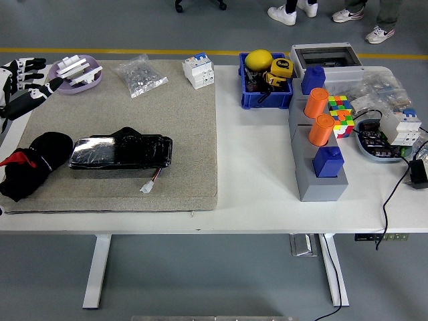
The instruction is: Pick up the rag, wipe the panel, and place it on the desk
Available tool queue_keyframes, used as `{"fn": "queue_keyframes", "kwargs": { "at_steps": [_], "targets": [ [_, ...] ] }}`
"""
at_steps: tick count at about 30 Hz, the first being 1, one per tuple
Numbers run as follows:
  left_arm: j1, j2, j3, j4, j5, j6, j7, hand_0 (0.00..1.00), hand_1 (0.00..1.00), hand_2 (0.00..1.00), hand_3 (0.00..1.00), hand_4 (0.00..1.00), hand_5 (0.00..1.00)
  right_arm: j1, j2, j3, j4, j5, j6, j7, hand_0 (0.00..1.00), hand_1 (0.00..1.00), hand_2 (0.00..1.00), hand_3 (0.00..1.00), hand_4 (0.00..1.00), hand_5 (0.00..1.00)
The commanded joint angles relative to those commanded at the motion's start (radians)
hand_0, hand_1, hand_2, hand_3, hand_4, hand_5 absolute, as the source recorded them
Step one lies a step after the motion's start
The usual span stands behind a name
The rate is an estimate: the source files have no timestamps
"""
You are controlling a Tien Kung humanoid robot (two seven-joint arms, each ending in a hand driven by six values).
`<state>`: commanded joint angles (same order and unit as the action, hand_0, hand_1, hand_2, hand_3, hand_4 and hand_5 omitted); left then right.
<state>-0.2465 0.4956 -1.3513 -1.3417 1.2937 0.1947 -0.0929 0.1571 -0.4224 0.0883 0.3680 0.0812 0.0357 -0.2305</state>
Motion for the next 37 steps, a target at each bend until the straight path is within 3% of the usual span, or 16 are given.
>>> {"fn": "queue_keyframes", "kwargs": {
  "at_steps": [8,16,20,24,25,26,30,31,33,37],
  "targets": [
    [0.01,-0.008,-0.016,-0.087,-0.095,-0.01,-0.003,0.589,0.712,0.77,0.768,0.998,0.599,-0.002,0.005,-0.006,-0.001,0.011,0.0,0.004,0.764,0.696,0.711,0.684,0.998,0.524],
    [0.0,0.037,-0.008,-0.173,-0.189,-0.034,0.022,0.588,0.708,0.758,0.76,0.998,0.612,0.001,0.008,-0.004,-0.003,0.016,0.0,0.003,0.764,0.696,0.711,0.684,0.998,0.525],
    [0.003,0.033,-0.019,-0.16,-0.332,-0.065,0.019,0.561,0.678,0.726,0.731,0.998,0.582,0.001,0.009,-0.004,-0.004,0.018,0.0,0.003,0.766,0.696,0.711,0.684,0.998,0.525],
    [0.012,0.021,-0.01,-0.135,-0.501,-0.127,0.018,0.561,0.678,0.726,0.731,0.998,0.582,0.0,0.01,-0.004,-0.005,0.022,-0.001,0.004,0.766,0.696,0.711,0.684,0.998,0.525],
    [0.014,0.017,-0.008,-0.13,-0.54,-0.138,0.015,0.575,0.677,0.716,0.688,0.984,0.49,-0.001,0.011,-0.003,-0.006,0.022,-0.001,0.003,0.767,0.696,0.711,0.684,0.998,0.524],
    [0.017,0.011,-0.006,-0.124,-0.586,-0.153,0.011,0.575,0.677,0.716,0.688,0.984,0.49,-0.001,0.011,-0.001,-0.007,0.021,-0.001,0.002,0.767,0.696,0.711,0.684,0.998,0.524],
    [0.024,-0.006,0.0,-0.109,-0.748,-0.182,-0.003,0.575,0.677,0.716,0.688,0.984,0.49,0.0,0.013,-0.002,-0.008,0.024,-0.001,0.003,0.767,0.696,0.711,0.684,0.998,0.524],
    [0.025,-0.01,0.0,-0.106,-0.793,-0.186,-0.006,0.576,0.665,0.696,0.634,0.961,0.439,0.0,0.014,-0.003,-0.008,0.026,-0.001,0.004,0.766,0.697,0.711,0.683,0.998,0.526],
    [0.028,-0.019,0.004,-0.1,-0.875,-0.199,-0.011,0.576,0.665,0.696,0.634,0.961,0.439,0.001,0.015,-0.005,-0.008,0.028,0.0,0.006,0.766,0.697,0.711,0.683,0.998,0.526],
    [0.028,-0.03,0.014,-0.091,-0.984,-0.212,-0.009,0.576,0.665,0.696,0.634,0.961,0.439,0.001,0.018,-0.008,-0.008,0.034,0.0,0.008,0.766,0.697,0.711,0.683,0.998,0.526]
  ]
}}
